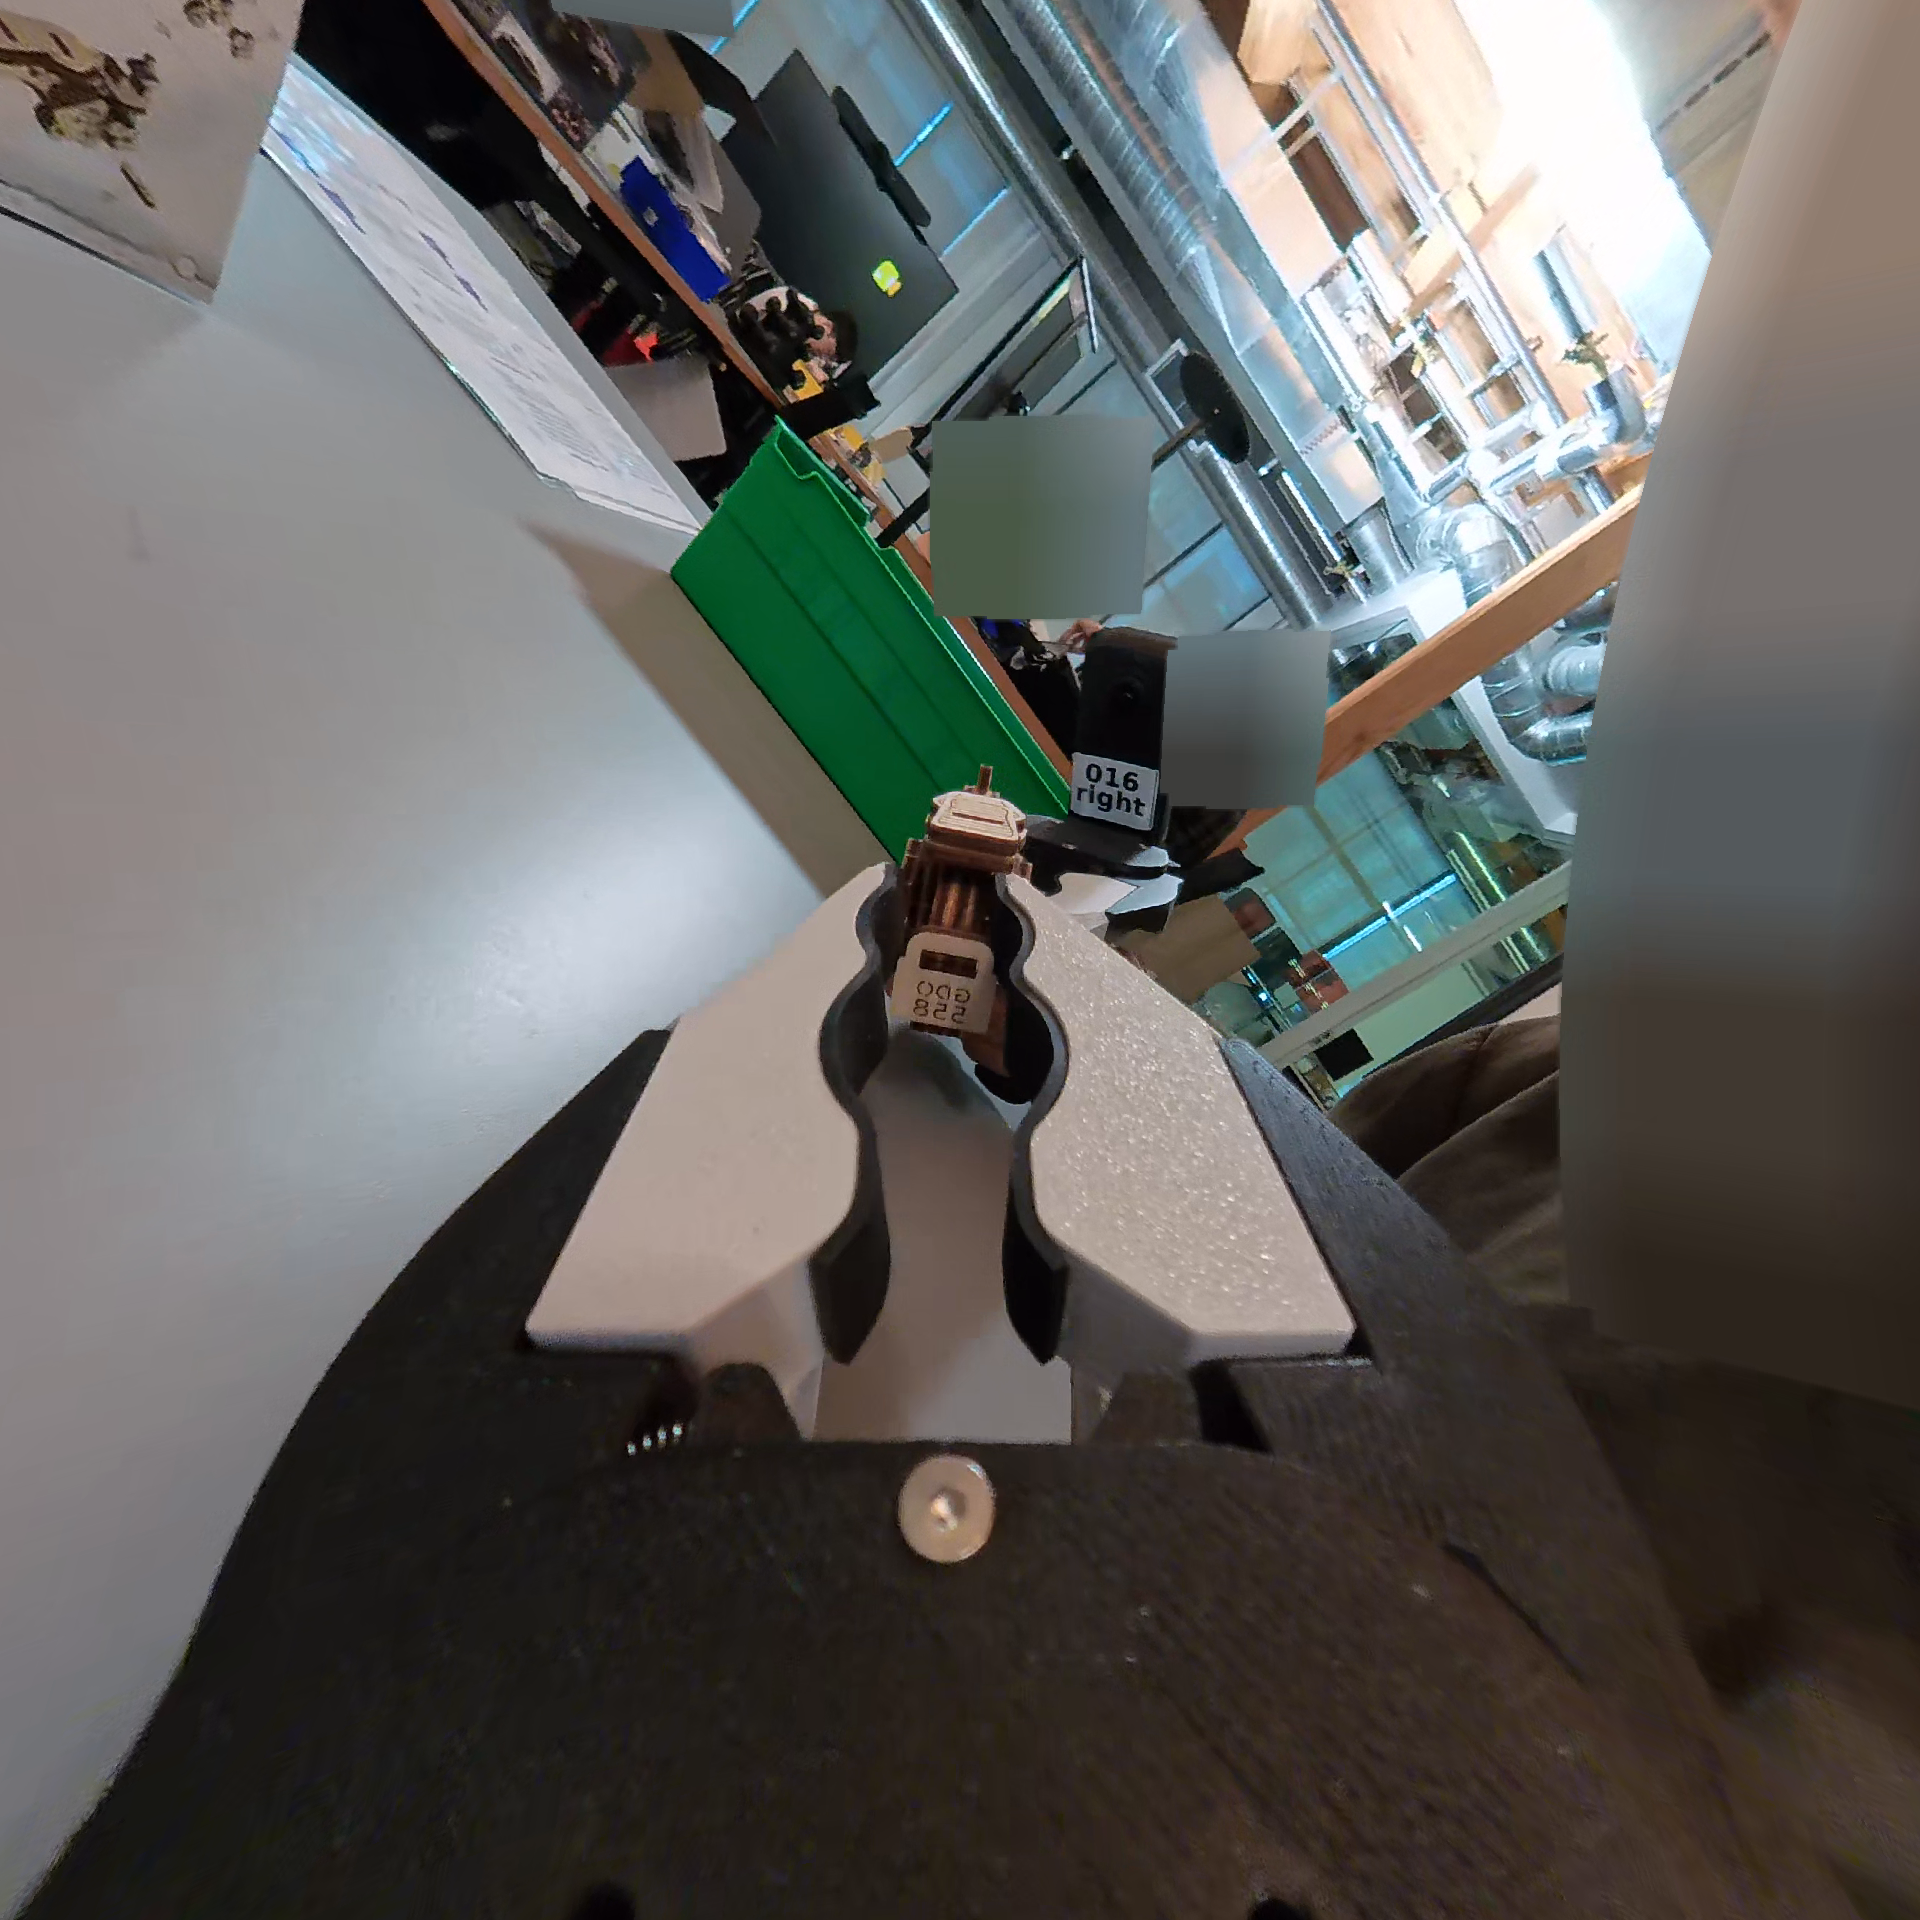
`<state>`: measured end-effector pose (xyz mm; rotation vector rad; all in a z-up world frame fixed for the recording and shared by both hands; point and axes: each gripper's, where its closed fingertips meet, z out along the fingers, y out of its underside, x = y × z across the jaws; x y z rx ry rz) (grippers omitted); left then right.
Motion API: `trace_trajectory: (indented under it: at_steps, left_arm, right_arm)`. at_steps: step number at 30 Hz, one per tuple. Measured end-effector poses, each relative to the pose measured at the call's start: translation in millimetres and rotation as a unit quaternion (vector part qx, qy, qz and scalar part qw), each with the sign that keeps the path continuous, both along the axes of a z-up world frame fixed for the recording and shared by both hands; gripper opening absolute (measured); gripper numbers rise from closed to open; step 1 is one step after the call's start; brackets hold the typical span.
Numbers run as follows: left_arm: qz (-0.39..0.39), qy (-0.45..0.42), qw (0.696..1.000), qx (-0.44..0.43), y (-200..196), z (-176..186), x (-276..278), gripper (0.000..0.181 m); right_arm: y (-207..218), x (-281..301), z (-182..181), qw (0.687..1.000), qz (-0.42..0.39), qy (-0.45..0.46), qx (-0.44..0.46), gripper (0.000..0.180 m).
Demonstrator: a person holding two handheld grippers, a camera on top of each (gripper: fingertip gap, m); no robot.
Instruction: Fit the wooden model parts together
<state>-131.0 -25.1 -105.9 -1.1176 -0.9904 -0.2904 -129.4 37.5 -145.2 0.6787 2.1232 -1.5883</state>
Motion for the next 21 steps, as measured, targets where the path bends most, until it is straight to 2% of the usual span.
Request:
trace_trajectory:
  at_steps: [14,21]
  left_arm:
    - [0.018,-0.029,0.999,-0.01,-5,-18,-15,0.015]
    - [0.023,-0.045,0.999,0.016,-10,-18,-20,0.014]
  right_arm:
    - [3,-7,-8,1.0,-0.017,0.01,0.024,0.02]
    - [5,-14,-9,0.999,-0.029,0.0,0.022,0.02]
